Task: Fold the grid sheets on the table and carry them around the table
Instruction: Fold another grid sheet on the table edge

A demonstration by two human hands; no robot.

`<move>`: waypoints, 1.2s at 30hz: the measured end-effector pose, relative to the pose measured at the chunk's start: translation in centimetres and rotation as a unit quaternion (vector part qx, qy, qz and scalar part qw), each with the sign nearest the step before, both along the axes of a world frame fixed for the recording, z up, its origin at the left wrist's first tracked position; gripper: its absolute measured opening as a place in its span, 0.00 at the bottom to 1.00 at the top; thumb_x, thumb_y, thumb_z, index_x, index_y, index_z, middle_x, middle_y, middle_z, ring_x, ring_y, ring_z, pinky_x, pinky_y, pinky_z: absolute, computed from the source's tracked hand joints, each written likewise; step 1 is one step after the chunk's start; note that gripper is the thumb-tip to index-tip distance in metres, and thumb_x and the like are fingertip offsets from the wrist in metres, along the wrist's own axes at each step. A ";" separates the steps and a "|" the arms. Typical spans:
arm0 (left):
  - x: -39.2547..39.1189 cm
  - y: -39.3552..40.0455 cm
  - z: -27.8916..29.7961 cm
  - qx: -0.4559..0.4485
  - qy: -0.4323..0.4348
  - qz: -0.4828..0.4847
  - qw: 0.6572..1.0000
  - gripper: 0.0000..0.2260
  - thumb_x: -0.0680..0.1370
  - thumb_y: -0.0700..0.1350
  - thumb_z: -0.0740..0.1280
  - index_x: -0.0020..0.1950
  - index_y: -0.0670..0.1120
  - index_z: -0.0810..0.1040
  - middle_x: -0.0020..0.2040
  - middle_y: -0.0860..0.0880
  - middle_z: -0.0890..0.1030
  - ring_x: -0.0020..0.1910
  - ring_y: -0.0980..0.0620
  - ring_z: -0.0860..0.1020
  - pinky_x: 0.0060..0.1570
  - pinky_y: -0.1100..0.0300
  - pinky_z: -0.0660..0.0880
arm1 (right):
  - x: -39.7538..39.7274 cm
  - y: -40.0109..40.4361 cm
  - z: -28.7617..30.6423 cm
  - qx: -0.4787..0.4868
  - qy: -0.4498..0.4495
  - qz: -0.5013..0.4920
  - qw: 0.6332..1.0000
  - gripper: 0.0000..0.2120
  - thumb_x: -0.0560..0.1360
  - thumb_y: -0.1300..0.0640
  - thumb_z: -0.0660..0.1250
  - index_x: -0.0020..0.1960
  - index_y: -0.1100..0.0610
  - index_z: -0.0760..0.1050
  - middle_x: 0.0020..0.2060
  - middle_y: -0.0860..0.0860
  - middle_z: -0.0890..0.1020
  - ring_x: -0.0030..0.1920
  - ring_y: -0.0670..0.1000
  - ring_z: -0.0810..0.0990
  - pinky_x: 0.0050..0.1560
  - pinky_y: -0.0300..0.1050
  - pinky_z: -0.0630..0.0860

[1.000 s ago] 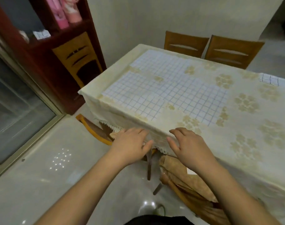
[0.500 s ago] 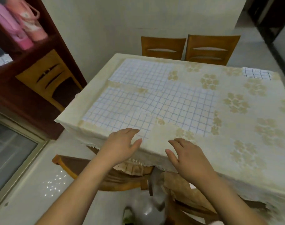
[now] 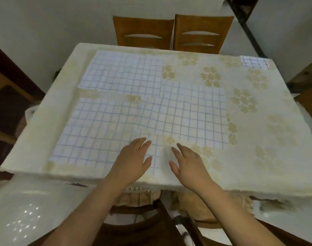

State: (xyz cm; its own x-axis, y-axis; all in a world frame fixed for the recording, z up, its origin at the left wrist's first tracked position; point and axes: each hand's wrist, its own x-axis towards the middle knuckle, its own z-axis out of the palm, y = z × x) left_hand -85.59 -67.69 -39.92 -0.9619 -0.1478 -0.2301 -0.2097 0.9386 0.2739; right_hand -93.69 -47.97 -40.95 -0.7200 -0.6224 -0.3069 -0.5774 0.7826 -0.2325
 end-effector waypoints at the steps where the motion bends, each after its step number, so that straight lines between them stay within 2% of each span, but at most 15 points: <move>1: -0.2 -0.6 -0.6 -0.006 -0.009 -0.004 1.000 0.27 0.82 0.56 0.52 0.79 0.49 0.54 0.79 0.49 0.54 0.78 0.49 0.53 0.73 0.52 0.56 | -0.6 -1.0 -1.0 0.013 -0.012 -0.002 1.000 0.28 0.82 0.41 0.47 0.79 0.51 0.52 0.79 0.52 0.51 0.78 0.54 0.53 0.76 0.51 0.51; 3: -0.5 -1.5 -1.7 -0.035 -0.031 -0.024 0.999 0.28 0.82 0.58 0.47 0.79 0.49 0.52 0.80 0.49 0.52 0.78 0.49 0.51 0.74 0.52 0.54 | -2.1 -3.1 -3.2 0.030 -0.016 -0.001 0.999 0.31 0.80 0.39 0.42 0.80 0.51 0.49 0.79 0.53 0.47 0.78 0.55 0.50 0.76 0.53 0.49; 5: -0.6 -2.4 -2.7 -0.032 -0.053 -0.037 0.997 0.27 0.82 0.57 0.50 0.79 0.50 0.51 0.80 0.49 0.51 0.78 0.50 0.50 0.74 0.53 0.52 | -3.6 -5.1 -5.2 0.036 -0.017 0.004 0.999 0.35 0.76 0.38 0.37 0.80 0.51 0.50 0.79 0.54 0.47 0.78 0.57 0.49 0.76 0.55 0.49; 10: -0.3 -4.1 -3.9 -0.014 -0.050 -0.031 0.998 0.26 0.83 0.56 0.52 0.79 0.50 0.52 0.80 0.49 0.51 0.78 0.50 0.50 0.75 0.54 0.51 | -6.2 -8.3 -9.3 0.075 -0.018 0.006 0.997 0.28 0.82 0.44 0.48 0.80 0.52 0.49 0.79 0.54 0.44 0.78 0.58 0.44 0.75 0.58 0.46; 16: 0.1 -4.3 -4.5 0.004 -0.052 -0.022 0.998 0.25 0.83 0.56 0.52 0.79 0.52 0.52 0.80 0.51 0.50 0.78 0.52 0.49 0.76 0.54 0.48 | -6.3 -9.9 -10.4 0.052 -0.022 -0.028 0.998 0.29 0.82 0.45 0.48 0.79 0.55 0.49 0.80 0.51 0.47 0.79 0.55 0.44 0.75 0.59 0.42; 20: -0.1 -4.4 -5.2 0.083 -0.042 0.019 0.996 0.24 0.82 0.56 0.54 0.78 0.52 0.58 0.79 0.53 0.56 0.77 0.55 0.54 0.75 0.56 0.54 | -5.9 -9.5 -10.4 0.017 0.009 -0.031 0.999 0.30 0.80 0.44 0.44 0.78 0.57 0.55 0.78 0.52 0.56 0.78 0.54 0.50 0.75 0.59 0.45; 23: -0.3 -4.0 -5.7 0.204 -0.041 0.098 0.973 0.21 0.82 0.55 0.56 0.75 0.52 0.65 0.75 0.54 0.64 0.73 0.56 0.62 0.73 0.56 0.60 | -5.1 -8.4 -9.9 -0.007 0.009 -0.023 1.000 0.39 0.73 0.40 0.34 0.78 0.57 0.56 0.78 0.51 0.56 0.78 0.54 0.51 0.75 0.58 0.45; 25: -0.6 -3.4 -6.1 0.307 -0.059 0.190 0.930 0.19 0.82 0.55 0.58 0.72 0.53 0.68 0.72 0.55 0.69 0.69 0.55 0.68 0.71 0.55 0.65 | -4.1 -7.6 -9.5 -0.008 0.001 -0.020 1.000 0.40 0.73 0.39 0.34 0.78 0.56 0.55 0.79 0.50 0.55 0.79 0.53 0.50 0.76 0.56 0.44; 26: -0.8 -3.1 -6.3 0.370 -0.073 0.248 0.892 0.19 0.81 0.56 0.59 0.71 0.53 0.70 0.70 0.54 0.71 0.67 0.54 0.70 0.70 0.54 0.66 | -3.5 -7.1 -9.5 -0.015 0.001 -0.019 1.000 0.38 0.75 0.38 0.36 0.78 0.57 0.56 0.78 0.50 0.56 0.78 0.53 0.52 0.76 0.55 0.45; 29: -0.8 -2.1 -7.1 0.552 -0.078 0.388 0.734 0.22 0.79 0.57 0.63 0.70 0.50 0.71 0.67 0.50 0.75 0.62 0.54 0.74 0.68 0.53 0.69 | -1.1 -5.4 -9.5 -0.020 0.014 -0.009 1.000 0.31 0.79 0.41 0.47 0.75 0.57 0.64 0.75 0.52 0.65 0.75 0.55 0.62 0.73 0.56 0.54; 30: -0.7 -1.8 -7.2 0.580 -0.068 0.407 0.702 0.24 0.78 0.57 0.65 0.71 0.48 0.69 0.66 0.49 0.76 0.63 0.54 0.75 0.68 0.54 0.69 | -0.2 -4.8 -9.5 -0.026 0.022 -0.004 0.999 0.29 0.80 0.42 0.49 0.75 0.57 0.65 0.75 0.52 0.66 0.75 0.55 0.64 0.72 0.56 0.55; 33: -0.6 -1.3 -7.7 0.606 -0.063 0.441 0.658 0.29 0.76 0.58 0.68 0.72 0.48 0.66 0.65 0.48 0.75 0.65 0.50 0.73 0.70 0.51 0.66 | 2.3 -3.0 -9.1 -0.042 0.010 0.012 0.999 0.30 0.82 0.41 0.45 0.76 0.56 0.62 0.77 0.51 0.61 0.76 0.53 0.59 0.74 0.54 0.52; 35: -0.8 -1.2 -7.7 0.622 -0.058 0.475 0.620 0.24 0.76 0.57 0.68 0.68 0.49 0.68 0.60 0.46 0.77 0.64 0.47 0.74 0.69 0.50 0.67 | 3.6 -1.8 -8.9 -0.043 0.006 0.026 0.999 0.30 0.82 0.40 0.43 0.77 0.55 0.60 0.77 0.50 0.59 0.77 0.51 0.57 0.75 0.53 0.53; 36: -0.8 -1.2 -7.7 0.626 -0.043 0.498 0.599 0.20 0.77 0.55 0.68 0.66 0.48 0.70 0.57 0.44 0.77 0.62 0.46 0.75 0.64 0.52 0.71 | 4.2 -1.2 -8.8 -0.041 0.005 0.034 0.999 0.29 0.82 0.41 0.45 0.77 0.55 0.60 0.77 0.50 0.59 0.77 0.51 0.57 0.75 0.52 0.52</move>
State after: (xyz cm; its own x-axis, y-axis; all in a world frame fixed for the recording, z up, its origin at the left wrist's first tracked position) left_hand -86.44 -68.93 -47.60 -0.5178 -0.2975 -0.8021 -0.5581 -0.5932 0.5803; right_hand -89.48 -49.21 -49.73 -0.6784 -0.6926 -0.2452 -0.6309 0.7202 -0.2888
